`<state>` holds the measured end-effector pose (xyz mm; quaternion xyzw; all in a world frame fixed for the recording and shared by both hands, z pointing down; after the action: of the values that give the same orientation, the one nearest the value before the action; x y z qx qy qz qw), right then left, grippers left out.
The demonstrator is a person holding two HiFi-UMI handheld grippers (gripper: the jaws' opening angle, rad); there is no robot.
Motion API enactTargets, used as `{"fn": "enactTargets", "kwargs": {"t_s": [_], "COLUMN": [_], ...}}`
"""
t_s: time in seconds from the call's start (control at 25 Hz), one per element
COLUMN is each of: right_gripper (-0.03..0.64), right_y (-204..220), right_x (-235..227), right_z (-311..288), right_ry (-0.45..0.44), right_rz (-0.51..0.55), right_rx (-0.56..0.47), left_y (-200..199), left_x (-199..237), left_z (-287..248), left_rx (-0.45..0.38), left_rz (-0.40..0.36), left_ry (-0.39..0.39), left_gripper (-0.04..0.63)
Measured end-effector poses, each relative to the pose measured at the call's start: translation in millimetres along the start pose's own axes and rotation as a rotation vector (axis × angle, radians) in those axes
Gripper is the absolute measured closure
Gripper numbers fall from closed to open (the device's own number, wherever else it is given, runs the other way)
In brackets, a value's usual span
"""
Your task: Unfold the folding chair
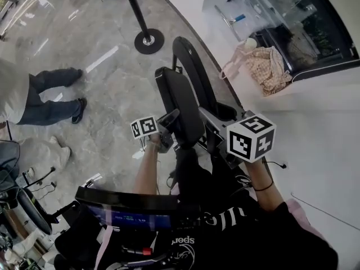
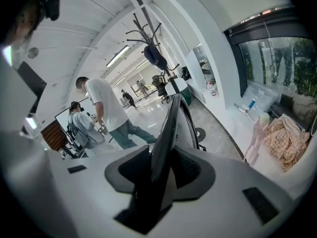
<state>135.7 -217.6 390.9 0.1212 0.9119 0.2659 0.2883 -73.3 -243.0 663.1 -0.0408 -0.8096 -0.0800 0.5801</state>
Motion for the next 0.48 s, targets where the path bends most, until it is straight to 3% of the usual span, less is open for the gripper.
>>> {"fn": "enactTargets", "kwargs": {"t_s": [0.08,0.2,0.48], "right_gripper": [0.476,0.477,0.480], "right_y": [7.4,13.2,18.6], "right_x": [8.5,9.1,-26.8], "right_z": [-5.9,-7.2,5.8], "right_ry": [0.001,-0.009,0.002], "right_rz": [0.015,-0.001,-0.056], "right_rx": [0.017,0.019,0.024], "left_y": [3.0,9.1,14.9], "left_x": [8.2,17.3,40.3], "left_z": [7.2,13.5,23.6], "left_rx": [0.018,-0.020,-0.067], "left_rz": [0.004,0.028,0.080], "left_ry": [0.001,0.026,0.030], "left_gripper": [0.483,0.482,0.480]}}
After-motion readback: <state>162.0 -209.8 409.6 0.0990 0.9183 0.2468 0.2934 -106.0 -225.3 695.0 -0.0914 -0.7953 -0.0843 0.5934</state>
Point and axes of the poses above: the fingertips, and each gripper's own axes: z backward along the fingers, x to its left, y out of its underside, the point moved 10 cm from there along z, backward along the fingers, and after that the axes turned 12 degrees about x, right-handed, at the moved point
